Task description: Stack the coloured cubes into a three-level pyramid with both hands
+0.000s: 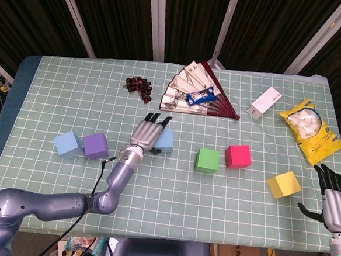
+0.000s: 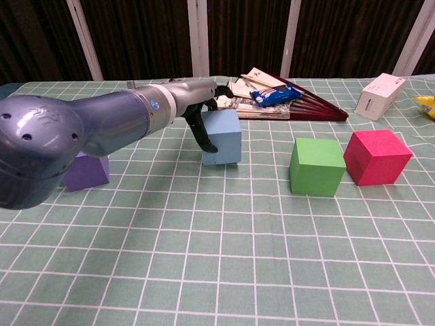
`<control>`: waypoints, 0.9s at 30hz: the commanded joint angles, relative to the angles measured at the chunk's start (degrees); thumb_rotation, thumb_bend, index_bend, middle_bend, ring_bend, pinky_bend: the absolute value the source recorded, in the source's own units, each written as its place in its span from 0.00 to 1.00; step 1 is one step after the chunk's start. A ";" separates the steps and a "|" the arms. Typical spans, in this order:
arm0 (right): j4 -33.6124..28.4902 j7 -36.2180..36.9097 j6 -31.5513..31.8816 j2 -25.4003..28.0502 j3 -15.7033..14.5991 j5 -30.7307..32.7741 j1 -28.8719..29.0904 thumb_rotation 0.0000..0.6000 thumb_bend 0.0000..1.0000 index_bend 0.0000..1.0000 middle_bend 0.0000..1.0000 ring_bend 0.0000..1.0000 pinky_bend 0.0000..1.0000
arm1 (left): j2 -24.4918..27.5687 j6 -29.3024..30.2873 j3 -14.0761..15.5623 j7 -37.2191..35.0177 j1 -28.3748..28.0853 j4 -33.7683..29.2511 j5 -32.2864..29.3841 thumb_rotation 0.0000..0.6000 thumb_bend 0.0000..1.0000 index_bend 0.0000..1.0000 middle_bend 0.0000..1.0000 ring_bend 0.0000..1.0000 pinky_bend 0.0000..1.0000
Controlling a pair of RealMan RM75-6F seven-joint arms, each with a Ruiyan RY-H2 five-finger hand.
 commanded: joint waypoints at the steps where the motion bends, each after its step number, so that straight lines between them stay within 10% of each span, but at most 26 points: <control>1: 0.02 0.04 -0.14 0.03 0.08 0.20 0.05 1.00 0.22 0.00 0.00 0.00 0.00 | -0.70 -1.23 -0.43 -0.58 -1.25 1.92 -0.74 1.00 0.31 0.01 0.37 0.05 0.02; 27: -0.26 -0.57 -0.50 -0.09 0.16 0.77 0.19 1.00 0.22 0.00 0.00 0.00 0.00 | -1.96 -7.93 1.61 -3.85 -6.42 10.99 -1.76 1.00 0.31 0.01 0.33 0.05 0.02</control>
